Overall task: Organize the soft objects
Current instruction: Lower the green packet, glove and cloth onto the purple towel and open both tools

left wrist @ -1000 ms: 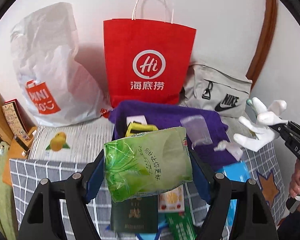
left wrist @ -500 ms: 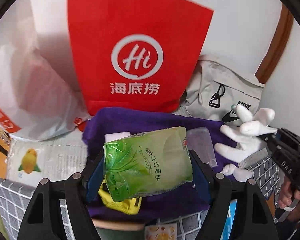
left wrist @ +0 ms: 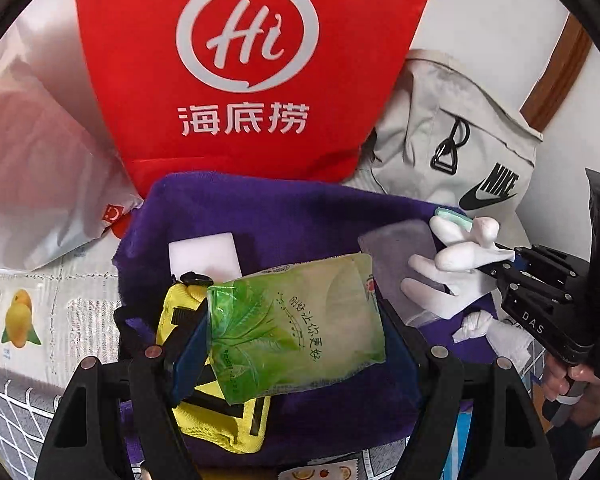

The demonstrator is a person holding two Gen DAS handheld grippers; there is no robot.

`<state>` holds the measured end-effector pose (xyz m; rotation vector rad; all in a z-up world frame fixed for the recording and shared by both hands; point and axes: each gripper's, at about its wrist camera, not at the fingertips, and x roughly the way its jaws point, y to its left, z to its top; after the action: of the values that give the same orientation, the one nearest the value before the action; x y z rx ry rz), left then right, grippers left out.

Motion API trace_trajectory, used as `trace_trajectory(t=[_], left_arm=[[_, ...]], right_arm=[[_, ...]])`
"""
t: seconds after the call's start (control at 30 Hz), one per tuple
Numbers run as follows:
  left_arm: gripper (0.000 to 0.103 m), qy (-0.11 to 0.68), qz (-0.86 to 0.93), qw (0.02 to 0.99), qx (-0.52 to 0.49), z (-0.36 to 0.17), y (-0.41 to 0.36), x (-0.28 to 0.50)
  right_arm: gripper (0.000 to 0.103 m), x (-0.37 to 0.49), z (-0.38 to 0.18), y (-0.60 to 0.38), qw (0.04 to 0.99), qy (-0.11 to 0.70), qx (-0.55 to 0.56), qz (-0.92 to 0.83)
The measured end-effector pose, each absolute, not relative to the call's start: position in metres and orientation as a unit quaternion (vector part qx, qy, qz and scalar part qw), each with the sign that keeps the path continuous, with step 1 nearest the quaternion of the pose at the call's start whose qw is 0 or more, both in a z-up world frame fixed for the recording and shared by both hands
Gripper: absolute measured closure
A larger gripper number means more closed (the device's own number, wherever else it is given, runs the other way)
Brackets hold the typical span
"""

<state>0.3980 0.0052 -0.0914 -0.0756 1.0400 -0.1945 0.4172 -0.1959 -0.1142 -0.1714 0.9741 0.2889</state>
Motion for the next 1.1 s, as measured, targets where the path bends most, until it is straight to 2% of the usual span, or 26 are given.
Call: trace_trajectory(t=[0.27, 0.37, 0.43, 0.53, 0.73, 0.87, 1.1], left_arm=[[0.026, 0.501, -0.087, 0.86, -0.028, -0.096, 0.003, 0.398], [0.026, 0.503, -0.083, 0.86, -0.017, -0.099, -0.001, 0.398], [0.026, 0.504, -0.077, 0.861, -0.002, -0.101, -0.005, 0.398], [0.026, 0.503, -0.068, 0.861, 0.023, -0.103, -0.013, 0.396], [0.026, 0.491, -0.108, 0.863, 0.053, -0.093, -0.037, 0.381], [0.026, 0.507, -0.122, 0.85, 0.08, -0.104, -0.055, 0.379], [0.026, 0.532, -0.103, 0.838, 0.065, -0.115, -0.05, 0.39]], right_arm=[[0.085, 0.419, -0.121, -0.19, 0.861, 0.477, -0.094, 0.147], [0.074, 0.418, -0.12, -0.19, 0.861, 0.478, -0.092, 0.149], [0.062, 0.417, -0.117, -0.189, 0.862, 0.473, -0.099, 0.151], [0.058, 0.412, -0.11, -0.188, 0.869, 0.46, -0.106, 0.15], [0.057, 0.409, -0.099, -0.195, 0.875, 0.45, -0.101, 0.146], [0.057, 0.408, -0.092, -0.205, 0.878, 0.447, -0.094, 0.143], [0.055, 0.403, -0.078, -0.221, 0.886, 0.436, -0.089, 0.133]])
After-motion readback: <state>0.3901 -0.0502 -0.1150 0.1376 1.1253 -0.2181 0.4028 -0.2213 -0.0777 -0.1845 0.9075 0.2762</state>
